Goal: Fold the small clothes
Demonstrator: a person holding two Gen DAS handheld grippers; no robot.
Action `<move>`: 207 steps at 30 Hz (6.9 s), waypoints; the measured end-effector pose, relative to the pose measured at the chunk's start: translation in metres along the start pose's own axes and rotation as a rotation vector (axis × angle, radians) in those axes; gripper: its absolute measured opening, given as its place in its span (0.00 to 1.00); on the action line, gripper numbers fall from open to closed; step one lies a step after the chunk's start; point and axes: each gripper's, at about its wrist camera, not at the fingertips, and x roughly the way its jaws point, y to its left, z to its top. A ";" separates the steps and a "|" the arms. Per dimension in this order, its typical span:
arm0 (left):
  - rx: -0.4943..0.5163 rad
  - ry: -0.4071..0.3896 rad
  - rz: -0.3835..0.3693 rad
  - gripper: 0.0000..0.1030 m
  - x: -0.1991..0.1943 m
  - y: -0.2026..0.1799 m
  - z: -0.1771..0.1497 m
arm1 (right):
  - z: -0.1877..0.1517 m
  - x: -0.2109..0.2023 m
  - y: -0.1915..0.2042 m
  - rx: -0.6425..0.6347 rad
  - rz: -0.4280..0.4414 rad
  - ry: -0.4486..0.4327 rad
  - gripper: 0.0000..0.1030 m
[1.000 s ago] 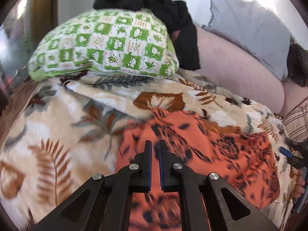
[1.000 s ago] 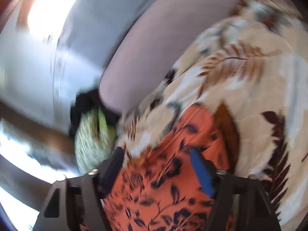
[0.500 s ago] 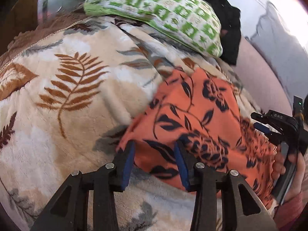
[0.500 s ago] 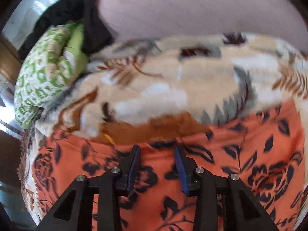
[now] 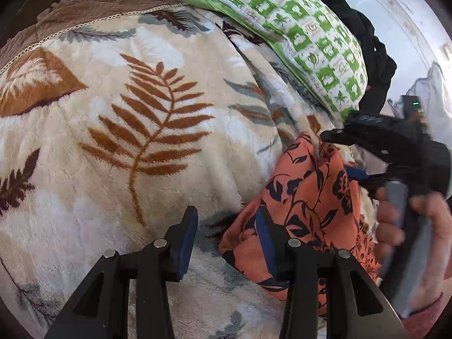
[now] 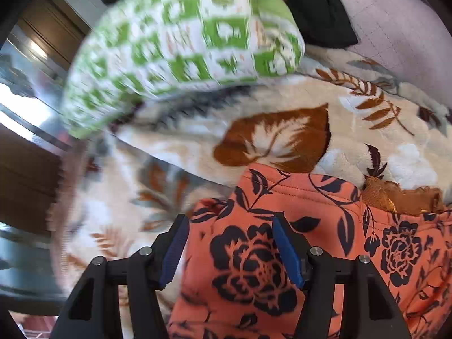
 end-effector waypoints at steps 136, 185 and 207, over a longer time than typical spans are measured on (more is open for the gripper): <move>0.715 0.173 -0.171 0.29 0.046 -0.143 -0.130 | -0.240 -0.086 -0.274 0.213 0.224 -0.263 0.12; 0.248 0.078 -0.100 0.32 0.009 -0.038 -0.022 | -0.041 -0.009 -0.058 0.053 0.405 -0.252 0.11; 0.274 0.003 0.097 0.74 -0.015 -0.027 -0.025 | -0.267 -0.161 -0.241 0.205 0.256 -0.419 0.11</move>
